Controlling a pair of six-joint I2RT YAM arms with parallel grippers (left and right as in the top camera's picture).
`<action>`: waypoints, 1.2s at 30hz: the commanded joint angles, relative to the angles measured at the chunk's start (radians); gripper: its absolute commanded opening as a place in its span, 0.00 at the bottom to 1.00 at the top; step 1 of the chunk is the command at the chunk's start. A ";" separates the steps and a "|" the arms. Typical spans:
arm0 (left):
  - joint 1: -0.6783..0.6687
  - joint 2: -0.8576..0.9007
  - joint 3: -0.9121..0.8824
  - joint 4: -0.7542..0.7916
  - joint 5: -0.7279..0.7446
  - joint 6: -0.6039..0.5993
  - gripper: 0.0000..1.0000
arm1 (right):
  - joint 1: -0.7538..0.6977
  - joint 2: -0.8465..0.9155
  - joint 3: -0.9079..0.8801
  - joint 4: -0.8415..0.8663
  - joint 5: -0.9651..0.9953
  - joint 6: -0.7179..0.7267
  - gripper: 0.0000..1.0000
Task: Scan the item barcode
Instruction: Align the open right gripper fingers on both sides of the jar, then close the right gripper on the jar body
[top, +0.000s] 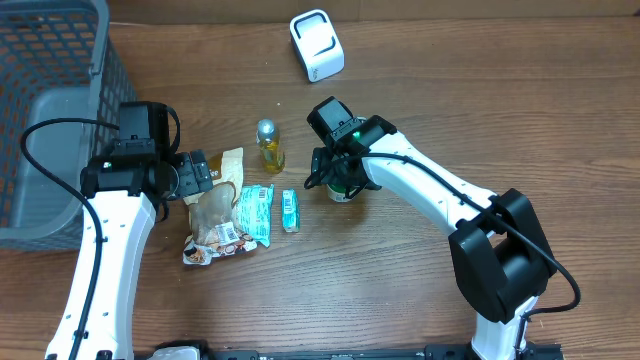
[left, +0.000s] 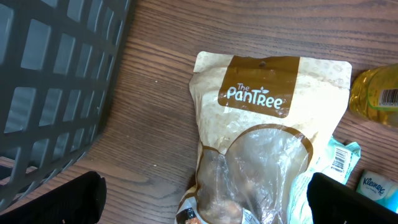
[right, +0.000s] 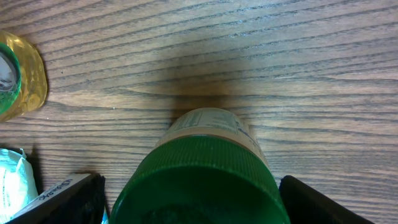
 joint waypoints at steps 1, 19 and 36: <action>0.002 0.002 0.021 -0.002 0.004 0.015 0.99 | -0.002 0.010 0.002 0.001 -0.005 -0.001 0.87; 0.002 0.002 0.021 -0.002 0.004 0.015 0.99 | -0.002 0.010 0.002 0.026 -0.005 -0.001 0.82; 0.002 0.002 0.021 -0.002 0.004 0.015 1.00 | -0.002 0.010 0.002 0.033 0.023 -0.001 0.86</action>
